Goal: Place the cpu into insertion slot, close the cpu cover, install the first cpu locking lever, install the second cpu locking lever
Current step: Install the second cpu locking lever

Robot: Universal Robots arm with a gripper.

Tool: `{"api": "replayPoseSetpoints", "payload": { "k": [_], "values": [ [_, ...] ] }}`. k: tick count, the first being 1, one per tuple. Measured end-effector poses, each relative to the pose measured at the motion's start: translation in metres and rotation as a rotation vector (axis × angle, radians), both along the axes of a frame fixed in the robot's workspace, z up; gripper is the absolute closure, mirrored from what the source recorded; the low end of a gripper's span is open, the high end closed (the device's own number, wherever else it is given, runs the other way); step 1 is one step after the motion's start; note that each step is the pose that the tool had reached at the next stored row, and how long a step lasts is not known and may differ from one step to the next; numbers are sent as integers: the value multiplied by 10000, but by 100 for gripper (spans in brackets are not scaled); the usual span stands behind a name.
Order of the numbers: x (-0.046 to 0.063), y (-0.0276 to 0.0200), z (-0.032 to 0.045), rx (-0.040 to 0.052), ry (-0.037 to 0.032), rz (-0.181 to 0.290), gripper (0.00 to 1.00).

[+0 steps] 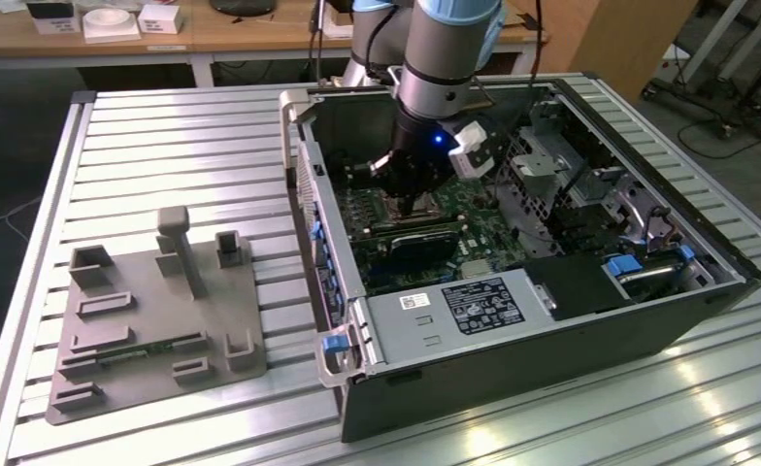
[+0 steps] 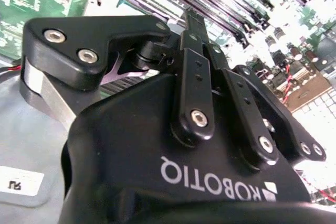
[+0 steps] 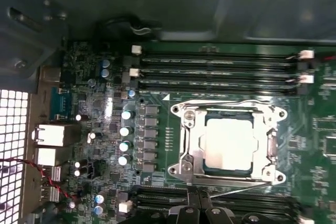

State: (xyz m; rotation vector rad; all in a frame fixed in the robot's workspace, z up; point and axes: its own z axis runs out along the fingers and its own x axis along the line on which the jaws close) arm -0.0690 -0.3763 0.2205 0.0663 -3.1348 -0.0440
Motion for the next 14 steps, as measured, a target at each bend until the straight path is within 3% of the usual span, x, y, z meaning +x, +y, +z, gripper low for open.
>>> {"api": "replayPoseSetpoints", "payload": {
  "k": [14],
  "values": [
    [-89,-4,-121,-2,143,560,89]
  ]
}}
